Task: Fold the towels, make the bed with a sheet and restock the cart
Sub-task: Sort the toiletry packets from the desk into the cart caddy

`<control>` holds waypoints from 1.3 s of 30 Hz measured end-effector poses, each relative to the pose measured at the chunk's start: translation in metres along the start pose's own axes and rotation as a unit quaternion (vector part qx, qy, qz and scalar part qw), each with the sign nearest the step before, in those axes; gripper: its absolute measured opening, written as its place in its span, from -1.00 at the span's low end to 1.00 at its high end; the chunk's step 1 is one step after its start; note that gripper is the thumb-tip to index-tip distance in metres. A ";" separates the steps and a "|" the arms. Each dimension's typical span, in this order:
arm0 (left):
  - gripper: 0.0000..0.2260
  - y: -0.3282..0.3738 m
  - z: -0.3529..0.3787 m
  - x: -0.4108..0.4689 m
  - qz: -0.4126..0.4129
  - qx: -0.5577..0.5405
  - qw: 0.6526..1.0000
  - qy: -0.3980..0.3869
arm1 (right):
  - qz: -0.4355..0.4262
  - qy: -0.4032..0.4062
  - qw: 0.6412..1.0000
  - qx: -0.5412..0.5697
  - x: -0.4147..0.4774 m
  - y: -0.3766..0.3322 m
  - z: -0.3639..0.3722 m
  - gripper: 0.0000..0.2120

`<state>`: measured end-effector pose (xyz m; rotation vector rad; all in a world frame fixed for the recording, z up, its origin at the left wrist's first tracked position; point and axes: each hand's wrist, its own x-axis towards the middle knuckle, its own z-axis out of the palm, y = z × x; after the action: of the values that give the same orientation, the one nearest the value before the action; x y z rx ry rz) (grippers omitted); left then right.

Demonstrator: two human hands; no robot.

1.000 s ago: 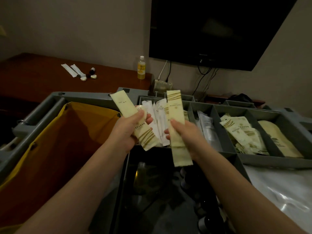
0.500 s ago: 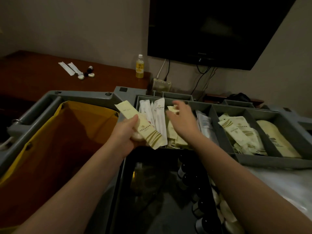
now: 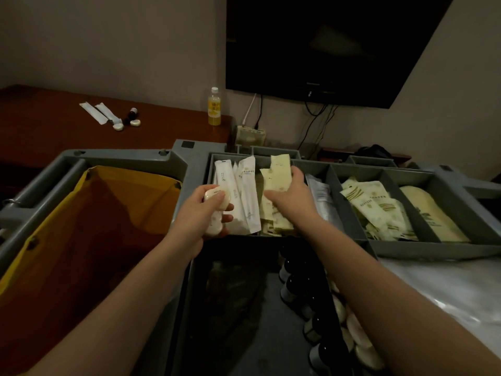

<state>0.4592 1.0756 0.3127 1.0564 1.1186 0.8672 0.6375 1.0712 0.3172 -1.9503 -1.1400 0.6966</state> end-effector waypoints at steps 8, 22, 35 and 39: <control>-0.79 0.000 -0.003 0.000 0.008 -0.022 1.000 0.001 | -0.031 -0.056 0.925 -0.376 0.052 0.007 0.019 -0.55; -0.77 -0.001 -0.002 -0.009 0.010 -0.019 0.999 -0.023 | -0.081 -0.151 0.906 -0.388 0.058 0.022 0.010 -0.46; -0.89 0.002 0.032 -0.048 -0.066 -0.119 0.987 -0.081 | -0.180 -0.014 0.949 -0.258 -0.027 0.004 -0.052 -0.68; -0.85 0.002 0.044 -0.068 -0.076 -0.141 0.981 -0.113 | -0.192 -0.099 0.965 -0.146 -0.081 -0.005 -0.061 -0.73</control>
<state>0.4862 1.0034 0.3370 0.8005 0.8437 0.7383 0.6445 0.9803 0.3623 -1.8399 -1.7712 0.5441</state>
